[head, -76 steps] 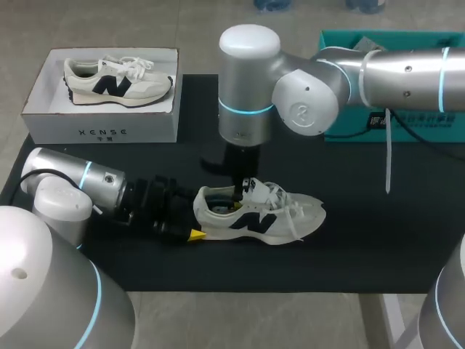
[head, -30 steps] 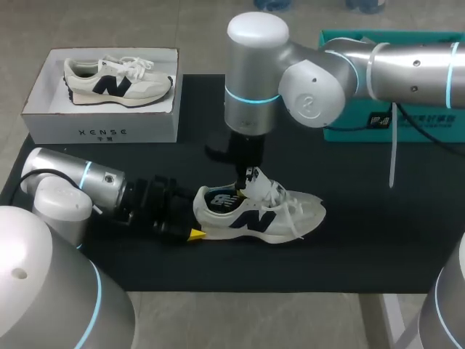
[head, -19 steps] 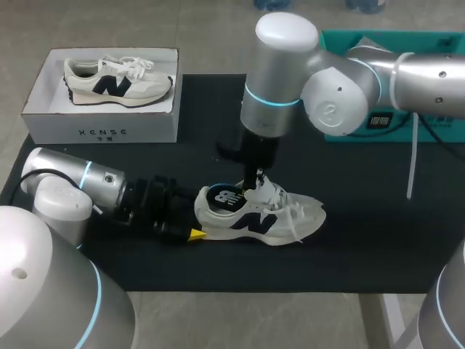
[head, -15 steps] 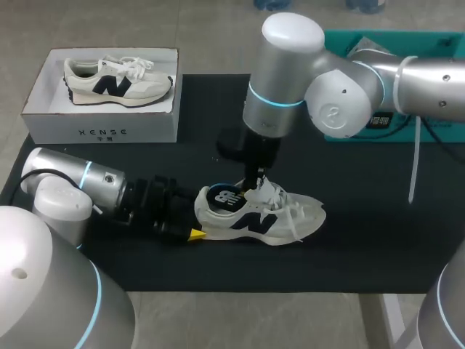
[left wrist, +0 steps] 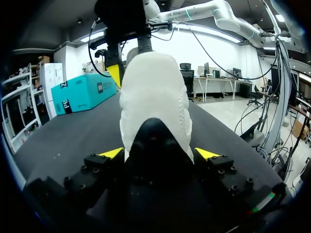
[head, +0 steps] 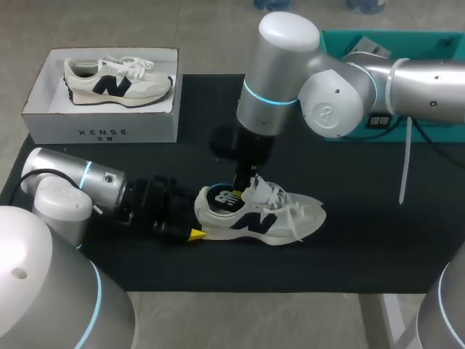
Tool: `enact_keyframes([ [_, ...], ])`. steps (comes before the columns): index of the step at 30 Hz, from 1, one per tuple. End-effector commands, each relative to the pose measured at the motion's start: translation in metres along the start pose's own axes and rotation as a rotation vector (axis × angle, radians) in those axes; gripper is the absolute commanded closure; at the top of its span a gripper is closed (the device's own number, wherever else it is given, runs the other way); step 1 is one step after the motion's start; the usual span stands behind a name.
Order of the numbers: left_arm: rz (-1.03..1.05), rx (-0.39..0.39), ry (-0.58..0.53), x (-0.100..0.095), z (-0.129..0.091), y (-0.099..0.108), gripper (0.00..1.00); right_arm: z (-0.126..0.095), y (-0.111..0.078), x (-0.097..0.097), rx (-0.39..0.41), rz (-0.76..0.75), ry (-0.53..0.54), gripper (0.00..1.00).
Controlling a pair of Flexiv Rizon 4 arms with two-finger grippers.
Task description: Take the shoe out of the shoebox, open the shoe tongue, remove and reinsert the insole, then place the shoe into the shoebox
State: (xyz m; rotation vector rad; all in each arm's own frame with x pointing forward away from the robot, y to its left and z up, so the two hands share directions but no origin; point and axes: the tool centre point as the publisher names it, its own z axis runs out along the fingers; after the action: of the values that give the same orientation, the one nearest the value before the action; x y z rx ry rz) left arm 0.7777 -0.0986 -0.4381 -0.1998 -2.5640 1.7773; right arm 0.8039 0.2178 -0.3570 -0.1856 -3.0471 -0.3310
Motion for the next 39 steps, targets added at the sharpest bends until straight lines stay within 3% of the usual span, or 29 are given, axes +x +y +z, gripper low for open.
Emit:
enact_keyframes([
  [1,0.001,-0.002,-0.002,0.002,0.001,0.002,1.00,0.005,0.003,-0.003,-0.010,-0.002,0.011,1.00],
  [9,0.001,-0.002,-0.002,0.002,0.001,0.002,1.00,-0.007,0.005,-0.002,-0.044,-0.015,0.021,1.00],
  [22,0.001,-0.002,-0.002,0.002,0.001,0.002,1.00,-0.051,0.011,-0.009,-0.053,-0.025,-0.011,1.00],
  [27,0.001,-0.002,-0.002,0.002,0.001,0.002,1.00,-0.053,0.010,-0.014,-0.109,-0.032,-0.020,1.00],
  [30,0.001,-0.002,-0.002,0.002,0.001,0.002,1.00,-0.051,0.020,-0.019,-0.116,-0.045,-0.013,1.00],
  [34,0.001,-0.002,-0.002,0.002,0.001,0.002,1.00,-0.042,0.035,-0.024,-0.122,-0.077,0.010,1.00],
  [39,0.001,-0.002,-0.002,0.002,0.001,0.002,1.00,-0.027,0.039,-0.030,-0.150,-0.096,0.038,1.00],
])
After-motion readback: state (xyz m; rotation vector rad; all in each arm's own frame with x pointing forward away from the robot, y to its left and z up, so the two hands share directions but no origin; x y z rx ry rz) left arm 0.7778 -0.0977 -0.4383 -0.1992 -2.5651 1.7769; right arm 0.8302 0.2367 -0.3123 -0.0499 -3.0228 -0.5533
